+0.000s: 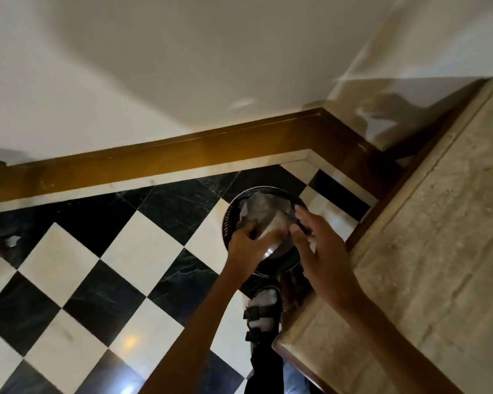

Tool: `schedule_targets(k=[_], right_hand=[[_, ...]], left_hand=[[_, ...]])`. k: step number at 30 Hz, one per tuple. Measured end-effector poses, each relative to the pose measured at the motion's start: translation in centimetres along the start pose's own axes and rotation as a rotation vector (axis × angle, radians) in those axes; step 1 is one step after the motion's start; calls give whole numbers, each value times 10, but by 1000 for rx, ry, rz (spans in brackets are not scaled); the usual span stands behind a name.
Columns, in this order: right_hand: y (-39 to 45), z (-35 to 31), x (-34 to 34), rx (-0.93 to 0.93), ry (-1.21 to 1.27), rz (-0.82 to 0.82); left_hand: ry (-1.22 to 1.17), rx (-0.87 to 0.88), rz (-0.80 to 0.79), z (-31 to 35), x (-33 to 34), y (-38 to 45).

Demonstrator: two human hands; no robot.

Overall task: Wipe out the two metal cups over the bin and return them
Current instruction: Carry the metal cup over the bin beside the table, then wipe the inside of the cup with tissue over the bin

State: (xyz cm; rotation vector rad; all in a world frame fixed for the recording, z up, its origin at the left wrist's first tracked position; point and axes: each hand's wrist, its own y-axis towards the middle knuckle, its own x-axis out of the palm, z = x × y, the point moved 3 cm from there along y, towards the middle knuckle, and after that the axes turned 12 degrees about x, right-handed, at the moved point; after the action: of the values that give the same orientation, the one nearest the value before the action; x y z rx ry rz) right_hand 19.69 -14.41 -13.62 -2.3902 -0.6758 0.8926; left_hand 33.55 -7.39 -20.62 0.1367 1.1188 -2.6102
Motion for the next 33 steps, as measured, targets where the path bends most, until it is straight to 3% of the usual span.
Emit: schedule_targets(k=[2,4,6,9,11,15,19,22,26,30,33], right_hand=[[4,-10,1,-97,-122,0],[2,-19,1,-256,-307,65],[-2,-21,4,-437,-525,97],[-4,-2,18,-533,-910,-152],[-8,6,19,-521,-973,-207],[-18,-6,10,-563,-890,-38],[-13,-3,18,-578,-984,-167],[-16,-12,15,-540,-869,-35],[-13,-1,27,-563,-983,-173],[-17,-8,20,-543,-863,-29],[-13,5,28,-533,-976,-158]], left_hand=[[387,257,24,-5,-4,6],[609,451,-6,-3,-7,5],[661,601,-13,0,-12,5],[689,745,22,2,-18,6],[722,787,38,1,-17,4],[689,853,74,4,-19,-2],[728,865,46,3,-23,-6],[692,885,99,0,-26,-10],[726,837,36,-3,-21,-7],[665,842,65,-9,-19,-8],[702,806,34,-7,-14,-7]])
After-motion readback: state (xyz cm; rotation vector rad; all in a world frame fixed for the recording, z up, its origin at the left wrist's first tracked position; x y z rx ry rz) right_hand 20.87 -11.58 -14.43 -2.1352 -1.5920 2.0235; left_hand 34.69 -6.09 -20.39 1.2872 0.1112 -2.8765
